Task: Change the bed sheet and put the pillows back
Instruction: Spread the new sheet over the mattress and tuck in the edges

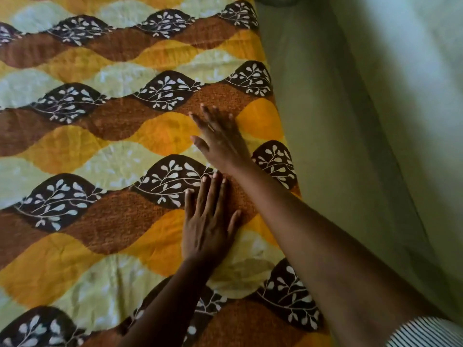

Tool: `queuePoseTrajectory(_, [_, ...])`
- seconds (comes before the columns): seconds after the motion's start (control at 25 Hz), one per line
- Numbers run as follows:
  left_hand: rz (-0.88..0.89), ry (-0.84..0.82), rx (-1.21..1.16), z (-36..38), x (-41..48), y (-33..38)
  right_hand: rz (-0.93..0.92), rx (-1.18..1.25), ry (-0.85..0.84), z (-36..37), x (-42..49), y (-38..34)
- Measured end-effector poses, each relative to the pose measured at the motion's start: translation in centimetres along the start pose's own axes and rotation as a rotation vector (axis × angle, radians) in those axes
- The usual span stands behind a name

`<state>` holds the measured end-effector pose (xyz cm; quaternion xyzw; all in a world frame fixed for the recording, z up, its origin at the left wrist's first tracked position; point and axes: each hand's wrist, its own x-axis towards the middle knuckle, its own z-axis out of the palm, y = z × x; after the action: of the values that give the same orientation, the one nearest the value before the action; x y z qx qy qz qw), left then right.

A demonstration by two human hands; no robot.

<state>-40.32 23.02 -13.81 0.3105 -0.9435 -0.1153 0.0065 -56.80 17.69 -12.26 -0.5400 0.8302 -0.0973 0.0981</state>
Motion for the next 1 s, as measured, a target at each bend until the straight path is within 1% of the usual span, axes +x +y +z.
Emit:
queuePoseTrajectory(0.04, [-0.003,-0.001,0.017,0.4,0.1,0.1,-0.009,-0.076,-0.046,0.5,1.7,0.5])
queuePoseTrajectory(0.08, [-0.001,0.003,0.025,0.7,0.0,0.0,0.023,-0.114,-0.048,0.7,2.8,1.6])
queuePoseTrajectory(0.16, [0.011,0.003,0.028,0.7,-0.3,-0.1,0.163,-0.071,0.012,0.5,3.3,4.9])
queuePoseTrajectory(0.24, [0.009,0.005,0.04,0.7,-0.1,-0.3,0.298,0.074,0.069,0.1,2.3,7.9])
queuePoseTrajectory(0.28, [0.014,0.004,0.041,0.7,0.1,-0.3,0.371,0.185,0.075,0.2,1.3,9.1])
queuePoseTrajectory(0.4, [0.02,0.007,0.043,0.8,0.0,-0.4,0.608,0.663,0.028,0.5,-2.8,10.1])
queuePoseTrajectory(0.48, [0.029,0.007,0.054,0.8,0.2,-0.5,0.709,0.912,0.0,0.6,-6.6,9.7])
queuePoseTrajectory(0.56, [0.041,-0.002,0.043,0.7,0.5,-0.6,0.764,1.016,-0.051,0.8,-11.0,8.8])
queuePoseTrajectory(0.68, [0.01,-0.039,-0.068,-0.3,-0.2,-0.1,0.812,1.047,-0.181,1.0,-16.9,7.6])
queuePoseTrajectory(0.72, [-0.003,-0.02,-0.094,-0.9,-1.5,0.4,0.828,1.053,-0.222,0.7,-18.5,7.3])
queuePoseTrajectory(0.76, [-0.011,0.01,-0.1,-1.4,-3.3,1.1,0.829,1.002,-0.223,0.4,-20.0,6.9])
queuePoseTrajectory(0.8, [-0.013,0.033,-0.094,-1.6,-5.7,1.8,0.803,0.872,-0.174,-0.1,-21.5,5.9])
queuePoseTrajectory(0.84, [-0.012,0.041,-0.093,-1.6,-8.6,2.5,0.745,0.716,-0.072,-0.4,-23.0,4.5])
queuePoseTrajectory(0.88, [-0.009,0.032,-0.093,-1.3,-11.5,3.2,0.637,0.579,0.044,-0.7,-24.4,2.7])
queuePoseTrajectory(0.92, [-0.004,0.008,-0.087,-0.8,-14.2,3.7,0.5,0.46,0.121,-0.6,-25.6,0.8])
queuePoseTrajectory(0.96, [-0.002,-0.036,-0.07,-0.2,-17.0,4.2,0.366,0.348,0.141,0.1,-27.1,-0.8])
queuePoseTrajectory(1.0, [0.0,-0.076,-0.047,0.3,-19.4,4.5,0.273,0.239,0.135,1.4,-28.4,-1.5])
